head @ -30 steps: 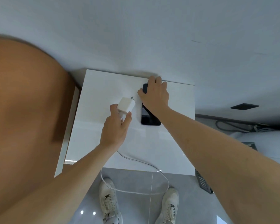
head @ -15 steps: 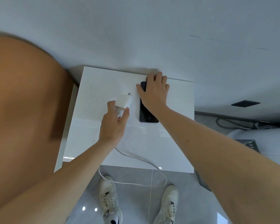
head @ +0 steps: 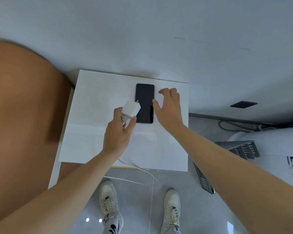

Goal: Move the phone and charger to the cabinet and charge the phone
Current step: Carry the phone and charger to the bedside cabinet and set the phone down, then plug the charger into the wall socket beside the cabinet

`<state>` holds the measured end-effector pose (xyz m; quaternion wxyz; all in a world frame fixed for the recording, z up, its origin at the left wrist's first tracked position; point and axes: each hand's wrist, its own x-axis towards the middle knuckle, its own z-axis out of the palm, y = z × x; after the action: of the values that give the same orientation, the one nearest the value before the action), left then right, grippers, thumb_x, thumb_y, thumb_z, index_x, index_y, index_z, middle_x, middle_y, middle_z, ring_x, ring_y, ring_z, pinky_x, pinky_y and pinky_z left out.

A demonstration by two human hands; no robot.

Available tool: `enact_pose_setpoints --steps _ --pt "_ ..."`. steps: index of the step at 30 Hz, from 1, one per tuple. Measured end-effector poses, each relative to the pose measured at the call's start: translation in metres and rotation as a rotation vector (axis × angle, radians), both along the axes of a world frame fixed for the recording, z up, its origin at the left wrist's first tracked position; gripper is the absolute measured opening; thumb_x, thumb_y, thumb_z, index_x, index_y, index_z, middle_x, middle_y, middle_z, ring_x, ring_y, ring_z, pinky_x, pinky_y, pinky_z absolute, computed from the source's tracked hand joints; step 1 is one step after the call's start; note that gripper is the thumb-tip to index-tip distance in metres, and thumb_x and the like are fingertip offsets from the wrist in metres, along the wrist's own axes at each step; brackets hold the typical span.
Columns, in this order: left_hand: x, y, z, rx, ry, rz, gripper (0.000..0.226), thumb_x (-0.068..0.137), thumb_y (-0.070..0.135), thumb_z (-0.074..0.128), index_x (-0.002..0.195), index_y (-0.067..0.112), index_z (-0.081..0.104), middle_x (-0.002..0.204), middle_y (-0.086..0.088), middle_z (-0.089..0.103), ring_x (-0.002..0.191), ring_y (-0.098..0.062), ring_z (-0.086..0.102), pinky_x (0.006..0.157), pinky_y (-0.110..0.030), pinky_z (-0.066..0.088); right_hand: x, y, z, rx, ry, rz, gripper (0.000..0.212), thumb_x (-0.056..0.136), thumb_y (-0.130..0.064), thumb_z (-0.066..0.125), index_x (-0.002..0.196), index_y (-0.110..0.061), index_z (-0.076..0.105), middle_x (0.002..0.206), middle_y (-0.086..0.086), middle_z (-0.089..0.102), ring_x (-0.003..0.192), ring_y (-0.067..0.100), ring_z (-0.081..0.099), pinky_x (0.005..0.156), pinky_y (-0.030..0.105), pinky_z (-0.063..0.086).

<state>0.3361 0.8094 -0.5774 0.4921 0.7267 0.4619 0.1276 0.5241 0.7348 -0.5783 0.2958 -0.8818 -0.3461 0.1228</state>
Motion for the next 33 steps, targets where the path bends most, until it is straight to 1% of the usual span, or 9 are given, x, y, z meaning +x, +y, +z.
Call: enact_pose_setpoints --steps 4,7,10,14,18,26,28,30,33 --pt "0.021 -0.035 0.006 0.017 -0.024 -0.085 0.046 0.096 0.054 0.057 0.133 0.032 0.043 0.113 0.009 0.067 0.091 -0.011 0.069 0.063 -0.033 0.055 0.002 -0.031 0.012 0.029 0.537 -0.243 0.021 0.100 -0.037 0.061 0.107 -0.017 0.062 0.089 0.005 0.072 0.076 0.020 0.069 0.070 0.036 0.060" --pt "0.042 -0.058 0.007 0.048 -0.024 -0.137 0.045 0.096 0.054 0.058 0.132 0.033 0.042 0.105 0.016 0.066 0.089 -0.009 0.069 0.069 -0.043 0.061 0.006 -0.053 0.022 0.119 0.935 -0.316 0.032 0.101 -0.039 0.062 0.105 -0.008 0.070 0.088 0.010 0.077 0.076 0.022 0.073 0.071 0.033 0.062" --pt "0.061 -0.075 0.004 0.030 -0.038 -0.168 0.056 0.093 0.062 0.056 0.136 0.028 0.043 0.106 0.009 0.068 0.091 -0.017 0.070 0.073 -0.039 0.061 0.014 -0.073 0.025 0.182 1.096 -0.323 0.036 0.099 -0.039 0.066 0.102 -0.004 0.073 0.084 0.008 0.076 0.076 0.020 0.073 0.072 0.030 0.061" --pt "0.080 -0.092 -0.003 -0.042 -0.066 -0.144 0.058 0.090 0.059 0.067 0.134 0.025 0.050 0.098 0.010 0.069 0.085 -0.010 0.068 0.075 -0.035 0.060 0.027 -0.092 0.019 0.195 1.084 -0.347 0.024 0.097 -0.026 0.073 0.104 -0.003 0.073 0.094 0.015 0.077 0.079 0.023 0.072 0.078 0.035 0.064" --pt "0.092 -0.105 -0.006 -0.098 -0.098 -0.100 0.049 0.093 0.041 0.071 0.133 0.020 0.052 0.091 0.016 0.065 0.077 0.007 0.063 0.064 -0.010 0.047 0.040 -0.100 0.014 0.150 1.012 -0.357 0.014 0.099 -0.020 0.070 0.099 -0.007 0.072 0.102 0.022 0.078 0.078 0.024 0.074 0.082 0.040 0.064" --pt "0.086 -0.098 -0.005 -0.035 0.073 -0.006 0.034 0.108 0.005 0.038 0.139 0.011 0.052 0.105 -0.005 0.063 0.092 -0.018 0.059 0.067 -0.002 0.044 0.051 -0.072 0.010 0.011 0.773 -0.295 0.032 0.096 -0.021 0.073 0.121 -0.006 0.062 0.112 0.013 0.069 0.085 0.027 0.076 0.077 0.041 0.067" --pt "0.083 -0.095 -0.003 -0.043 0.049 0.034 0.032 0.108 0.003 0.040 0.136 0.009 0.055 0.102 -0.007 0.068 0.092 -0.023 0.063 0.077 -0.010 0.051 0.052 -0.068 0.010 0.025 0.713 -0.276 0.029 0.094 -0.020 0.075 0.116 -0.006 0.062 0.105 0.008 0.067 0.081 0.023 0.074 0.076 0.040 0.067" --pt "0.079 -0.092 -0.003 -0.078 0.006 0.084 0.028 0.107 0.004 0.045 0.131 0.007 0.059 0.097 -0.009 0.072 0.087 -0.026 0.066 0.086 -0.040 0.060 0.054 -0.064 0.008 0.044 0.653 -0.261 0.026 0.093 -0.018 0.077 0.113 -0.006 0.065 0.099 0.005 0.066 0.088 0.024 0.074 0.071 0.036 0.068" --pt "0.072 -0.089 -0.003 -0.067 -0.005 0.109 0.016 0.104 0.013 0.056 0.111 0.007 0.068 0.084 -0.006 0.075 0.080 -0.025 0.071 0.080 -0.052 0.060 0.056 -0.059 0.005 -0.008 0.489 -0.227 0.026 0.092 -0.024 0.079 0.110 -0.010 0.066 0.097 0.006 0.069 0.087 0.025 0.075 0.075 0.039 0.067"
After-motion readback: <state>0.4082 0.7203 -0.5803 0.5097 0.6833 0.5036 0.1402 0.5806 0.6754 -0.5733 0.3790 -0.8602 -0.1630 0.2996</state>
